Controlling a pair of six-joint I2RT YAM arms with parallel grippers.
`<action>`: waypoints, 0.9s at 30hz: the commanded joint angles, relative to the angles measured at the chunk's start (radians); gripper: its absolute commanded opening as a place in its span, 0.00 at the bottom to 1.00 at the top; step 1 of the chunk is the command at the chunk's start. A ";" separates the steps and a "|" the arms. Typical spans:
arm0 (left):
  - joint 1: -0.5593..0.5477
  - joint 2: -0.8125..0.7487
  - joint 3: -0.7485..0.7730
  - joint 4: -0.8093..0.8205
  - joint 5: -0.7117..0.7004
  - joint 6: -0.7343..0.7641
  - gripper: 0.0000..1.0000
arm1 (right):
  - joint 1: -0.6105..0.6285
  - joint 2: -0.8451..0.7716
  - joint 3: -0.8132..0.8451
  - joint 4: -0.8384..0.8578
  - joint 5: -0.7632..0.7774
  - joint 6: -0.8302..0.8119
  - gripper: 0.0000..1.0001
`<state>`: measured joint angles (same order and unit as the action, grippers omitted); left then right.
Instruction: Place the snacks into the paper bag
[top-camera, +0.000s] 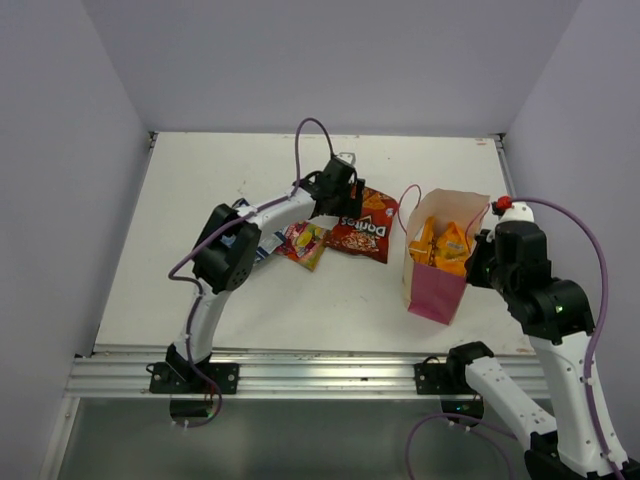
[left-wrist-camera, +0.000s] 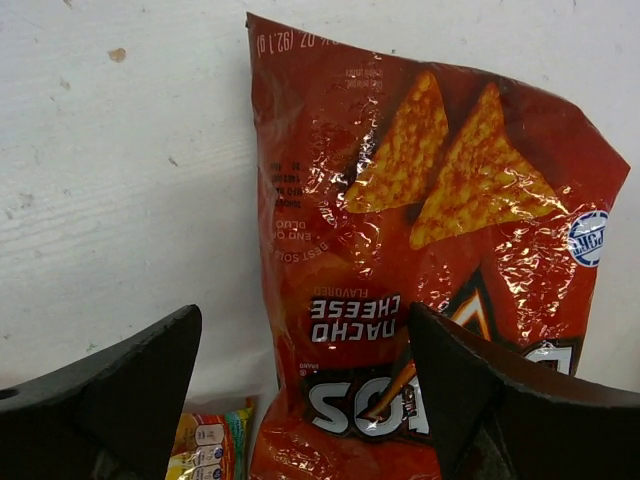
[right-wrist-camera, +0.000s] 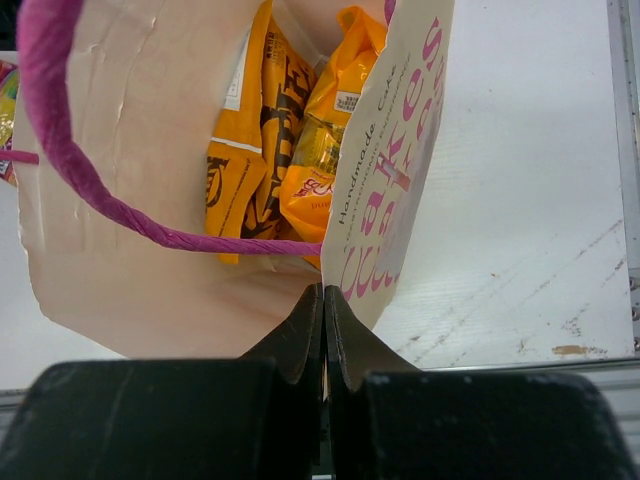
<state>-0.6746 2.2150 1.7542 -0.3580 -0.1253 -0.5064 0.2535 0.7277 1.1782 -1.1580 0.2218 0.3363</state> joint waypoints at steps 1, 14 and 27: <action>0.004 0.017 -0.007 0.011 0.053 -0.015 0.86 | 0.003 0.016 0.001 0.003 -0.002 -0.005 0.00; -0.002 -0.093 -0.016 -0.041 -0.014 -0.001 0.00 | 0.001 0.015 0.000 0.007 -0.018 -0.006 0.00; -0.242 -0.416 0.396 0.077 -0.312 0.094 0.00 | 0.001 0.007 -0.006 0.011 -0.039 -0.011 0.00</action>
<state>-0.8005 1.8713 2.0212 -0.4030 -0.3477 -0.4808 0.2535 0.7330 1.1774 -1.1549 0.2150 0.3359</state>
